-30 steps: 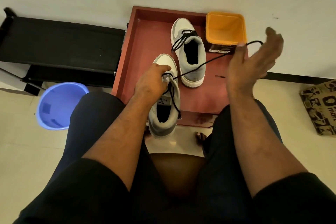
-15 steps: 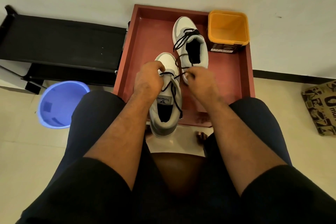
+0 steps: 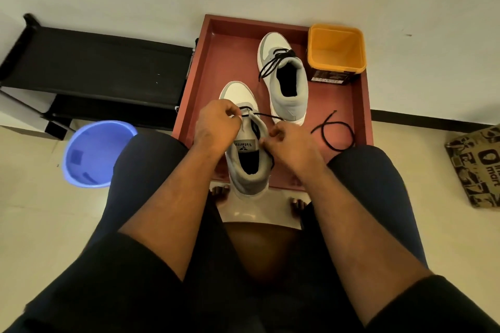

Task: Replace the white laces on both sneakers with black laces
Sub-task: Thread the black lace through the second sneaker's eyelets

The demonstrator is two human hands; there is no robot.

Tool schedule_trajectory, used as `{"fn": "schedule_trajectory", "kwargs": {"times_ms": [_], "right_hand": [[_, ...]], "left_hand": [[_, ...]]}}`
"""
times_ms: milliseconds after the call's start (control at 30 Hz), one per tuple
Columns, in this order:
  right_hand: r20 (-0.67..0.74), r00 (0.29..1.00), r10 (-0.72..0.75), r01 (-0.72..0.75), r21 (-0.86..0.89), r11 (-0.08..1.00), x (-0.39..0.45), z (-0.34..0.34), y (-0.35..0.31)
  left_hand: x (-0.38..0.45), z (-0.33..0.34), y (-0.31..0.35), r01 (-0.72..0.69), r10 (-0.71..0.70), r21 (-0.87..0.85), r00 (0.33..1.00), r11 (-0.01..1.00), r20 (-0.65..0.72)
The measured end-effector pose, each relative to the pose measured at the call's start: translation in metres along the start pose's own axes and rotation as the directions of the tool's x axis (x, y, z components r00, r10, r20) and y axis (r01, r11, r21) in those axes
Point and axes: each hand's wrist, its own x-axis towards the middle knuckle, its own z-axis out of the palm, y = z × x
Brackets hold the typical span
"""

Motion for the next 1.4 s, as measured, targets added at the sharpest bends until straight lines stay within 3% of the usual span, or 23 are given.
{"fn": "schedule_trajectory", "kwargs": {"times_ms": [67,100,233,300,367,433,533,633,733,767,800,833,867,900,933,1033,1133,1233,1267,1333,1400], "right_hand": [[0.199,0.977,0.071,-0.059,-0.063,0.996,0.000,0.016,0.005],[0.229,0.969,0.091,-0.073,-0.086,0.994,0.001,0.019,0.006],[0.140,0.984,0.106,-0.084,-0.161,0.983,0.002,0.009,0.005],[0.164,0.986,0.024,-0.002,-0.130,0.991,-0.003,-0.002,0.001],[0.252,0.966,-0.055,0.001,0.209,0.978,-0.014,-0.015,-0.006],[0.334,0.931,-0.148,-0.108,0.638,0.762,-0.028,-0.026,-0.012],[0.323,0.907,-0.270,-0.198,0.893,0.404,-0.042,-0.031,-0.012],[0.259,0.940,-0.222,-0.195,0.942,0.274,-0.044,-0.035,-0.012],[0.147,0.989,0.031,-0.150,0.976,0.159,-0.032,-0.041,-0.002],[0.109,0.985,0.136,-0.132,0.976,0.173,-0.028,-0.042,0.005],[0.048,0.972,0.230,-0.115,0.950,0.289,-0.024,-0.041,0.012],[-0.050,0.957,0.285,-0.111,0.847,0.520,-0.019,-0.039,0.019],[-0.186,0.949,0.255,-0.083,0.631,0.772,-0.016,-0.036,0.025],[-0.303,0.944,0.131,-0.010,0.370,0.929,-0.014,-0.033,0.027],[-0.355,0.933,-0.053,0.125,0.183,0.975,-0.013,-0.030,0.026],[-0.137,0.877,-0.460,0.474,0.096,0.875,-0.019,-0.017,0.013],[0.031,0.859,-0.510,0.510,-0.129,0.851,-0.019,0.000,0.011],[-0.051,0.854,-0.518,0.510,-0.117,0.852,-0.011,-0.005,0.016],[-0.157,0.866,-0.475,0.474,-0.050,0.879,-0.011,-0.010,0.019],[-0.424,0.888,-0.176,0.309,0.269,0.912,-0.013,-0.029,0.024],[-0.578,0.809,0.104,0.206,0.445,0.871,-0.009,-0.042,0.034]], "left_hand": [[-0.019,-0.001,-0.005,0.019,-0.020,-0.026,0.999,0.999,-0.030],[-0.029,0.000,-0.007,0.026,-0.028,-0.042,0.999,0.999,-0.046],[-0.057,0.001,-0.006,0.011,-0.009,0.040,0.999,0.999,-0.050],[-0.062,0.000,-0.001,0.065,-0.054,-0.156,0.996,0.986,0.071],[-0.069,-0.003,0.008,0.250,-0.140,-0.457,0.955,0.853,0.262],[-0.077,-0.007,0.015,0.383,-0.154,-0.611,0.906,0.692,0.394],[-0.084,-0.008,0.018,0.476,-0.057,-0.626,0.821,0.617,0.567],[-0.087,-0.011,0.018,0.498,-0.017,-0.531,0.740,0.685,0.673],[-0.086,-0.026,0.008,0.354,-0.037,-0.385,0.775,0.852,0.631],[-0.085,-0.030,0.005,0.309,-0.041,-0.366,0.810,0.878,0.585],[-0.084,-0.033,0.001,0.273,-0.043,-0.377,0.854,0.885,0.518],[-0.083,-0.034,0.000,0.234,-0.040,-0.409,0.902,0.882,0.429],[-0.081,-0.033,-0.001,0.187,-0.031,-0.442,0.941,0.878,0.337],[-0.080,-0.031,0.000,0.144,-0.016,-0.463,0.963,0.875,0.268],[-0.079,-0.029,0.003,0.111,0.001,-0.472,0.973,0.875,0.231],[-0.078,-0.023,0.007,0.065,0.046,-0.456,0.973,0.887,0.228],[-0.076,-0.021,0.007,0.031,0.091,-0.450,0.965,0.893,0.247],[-0.076,-0.026,0.007,0.018,0.115,-0.461,0.959,0.887,0.259],[-0.075,-0.030,0.005,0.024,0.102,-0.468,0.965,0.884,0.242],[-0.070,-0.040,0.000,0.032,0.059,-0.465,0.982,0.885,0.179],[-0.065,-0.047,-0.005,0.018,0.039,-0.467,0.993,0.884,0.113]]}}
